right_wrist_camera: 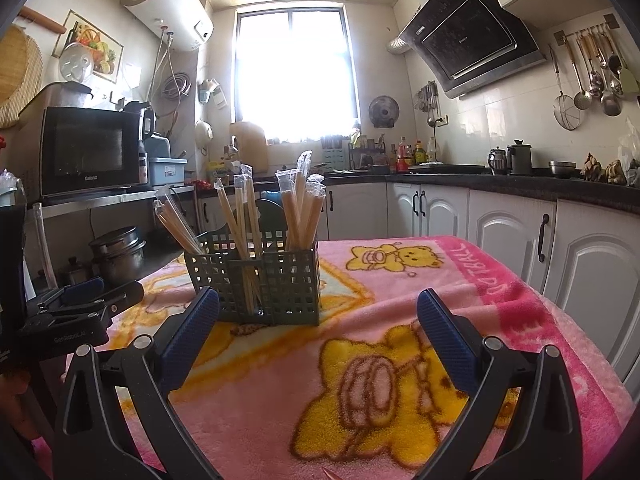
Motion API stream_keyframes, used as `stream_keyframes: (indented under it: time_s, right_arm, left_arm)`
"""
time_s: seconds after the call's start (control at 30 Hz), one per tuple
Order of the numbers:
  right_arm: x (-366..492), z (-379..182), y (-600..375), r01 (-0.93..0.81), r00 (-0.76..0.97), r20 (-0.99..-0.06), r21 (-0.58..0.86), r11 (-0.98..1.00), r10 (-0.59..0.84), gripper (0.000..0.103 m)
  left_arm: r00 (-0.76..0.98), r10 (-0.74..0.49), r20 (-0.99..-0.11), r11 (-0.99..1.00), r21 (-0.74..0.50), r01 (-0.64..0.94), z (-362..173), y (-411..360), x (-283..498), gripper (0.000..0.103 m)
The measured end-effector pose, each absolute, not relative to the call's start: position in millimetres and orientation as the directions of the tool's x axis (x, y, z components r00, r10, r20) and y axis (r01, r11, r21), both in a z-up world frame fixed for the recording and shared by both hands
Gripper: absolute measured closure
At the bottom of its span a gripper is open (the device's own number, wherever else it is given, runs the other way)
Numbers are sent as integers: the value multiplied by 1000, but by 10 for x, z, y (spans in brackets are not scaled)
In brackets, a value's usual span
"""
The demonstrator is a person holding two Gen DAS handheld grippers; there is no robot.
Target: Organize utensils
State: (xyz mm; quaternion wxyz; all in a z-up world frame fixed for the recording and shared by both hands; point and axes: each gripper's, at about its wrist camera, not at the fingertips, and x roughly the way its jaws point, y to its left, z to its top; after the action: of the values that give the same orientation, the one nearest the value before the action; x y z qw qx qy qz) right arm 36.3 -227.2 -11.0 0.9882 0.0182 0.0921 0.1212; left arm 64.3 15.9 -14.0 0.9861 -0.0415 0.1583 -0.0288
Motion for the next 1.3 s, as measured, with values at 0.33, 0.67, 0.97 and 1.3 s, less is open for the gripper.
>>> stream_keyframes:
  time_s: [0.33,0.67,0.97,1.3]
  right_arm:
    - [355,-110,-2265,-237,954,-176,56,970,244,6]
    - [348,-107,-2261,-238,954,-176,55,970,244,6]
    - [346,-108,-2261,-238,954,-175,55,970,244,7]
    - [347,-106,-2259,-238,954,-176,54,970,244,6]
  left_arm:
    - [948,-68,-312,995,-92,41,-143,160,642,11]
    - [948,-68,-312,995,-92,40,-142,159,645,10]
    - [946,-71,-315,995,-93,44,-151,161,642,10]
    - [945,-70,-319,995,-86,44,-157,162,651,10]
